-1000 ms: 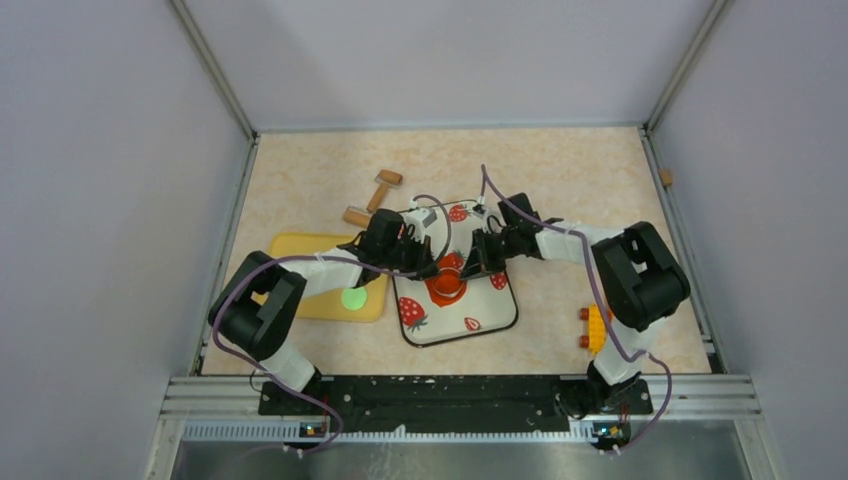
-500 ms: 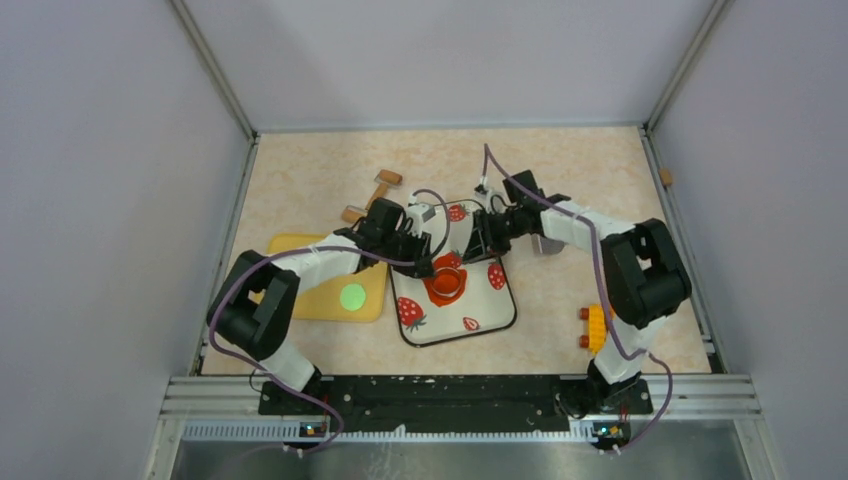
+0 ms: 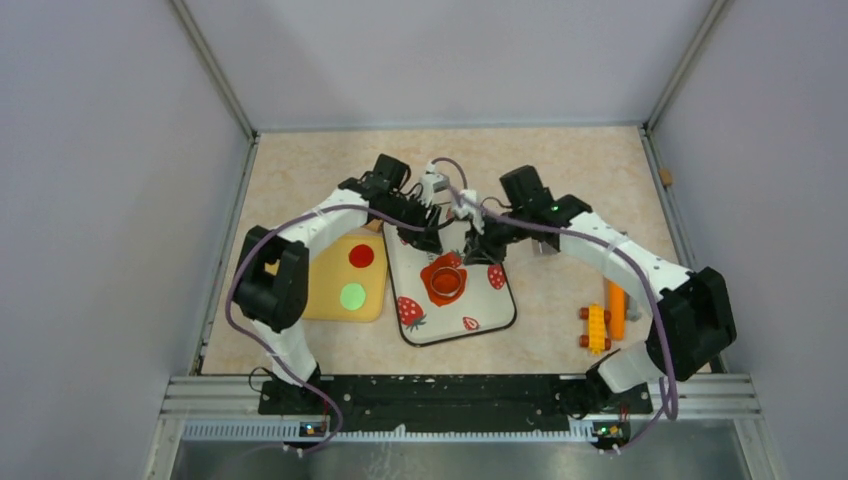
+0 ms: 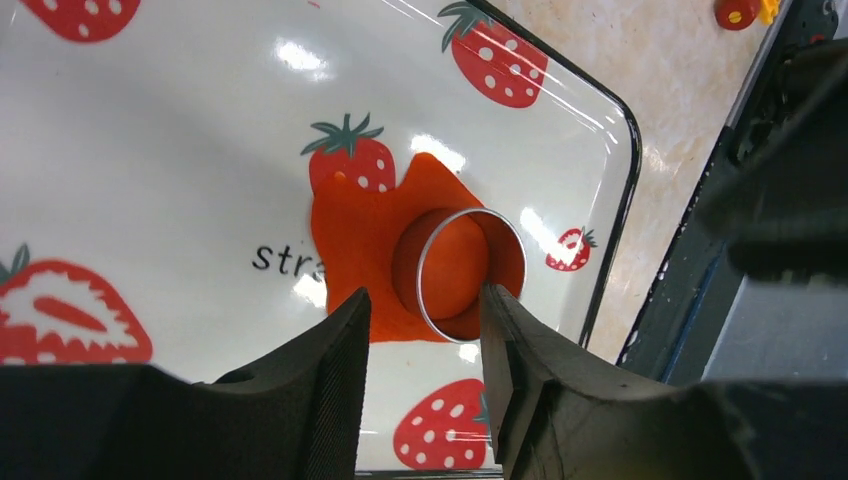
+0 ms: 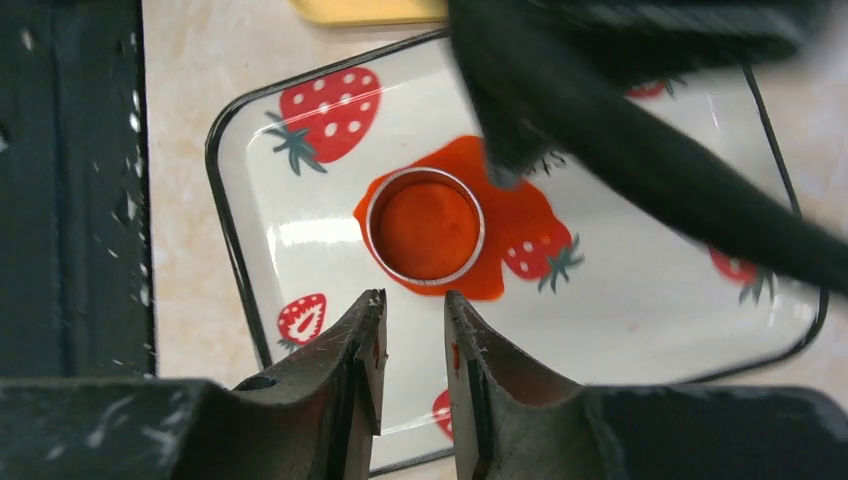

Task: Roll out the dumpling wrappers from the dough

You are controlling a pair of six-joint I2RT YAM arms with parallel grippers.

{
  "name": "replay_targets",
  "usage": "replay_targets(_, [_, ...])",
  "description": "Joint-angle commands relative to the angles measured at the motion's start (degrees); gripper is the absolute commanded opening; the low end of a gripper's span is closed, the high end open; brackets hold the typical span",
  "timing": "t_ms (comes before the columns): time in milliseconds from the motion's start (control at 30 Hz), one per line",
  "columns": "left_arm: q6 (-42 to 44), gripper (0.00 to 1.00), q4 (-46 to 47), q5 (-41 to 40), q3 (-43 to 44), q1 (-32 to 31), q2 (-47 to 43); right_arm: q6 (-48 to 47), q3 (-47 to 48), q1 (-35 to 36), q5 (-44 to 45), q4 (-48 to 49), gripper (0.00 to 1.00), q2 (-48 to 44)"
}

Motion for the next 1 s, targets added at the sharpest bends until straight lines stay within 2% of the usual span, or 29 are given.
replay_targets(0, [12.0, 0.47, -11.1, 5.3, 7.5, -0.1, 6.7, -25.5, -2.6, 9.0, 7.5, -0.5, 0.27, 0.3])
replay_targets(100, [14.0, 0.43, -12.4, 5.9, 10.3, 0.0, 10.1, -29.3, -3.2, 12.7, 9.6, 1.5, 0.23, 2.3])
replay_targets(233, [15.3, 0.41, -14.5, 7.1, 12.4, -0.1, 13.4, -34.0, -4.1, 16.2, 10.9, 2.1, 0.24, 4.9])
replay_targets(600, [17.7, 0.42, -19.1, 12.1, 13.5, -0.9, 16.7, -37.1, -4.8, 17.3, 12.0, 2.6, 0.29, 9.9])
replay_targets(967, [15.7, 0.37, -17.3, 9.1, 13.7, -2.0, 18.3, -36.3, -6.9, 17.9, 13.0, 4.3, 0.27, 10.8])
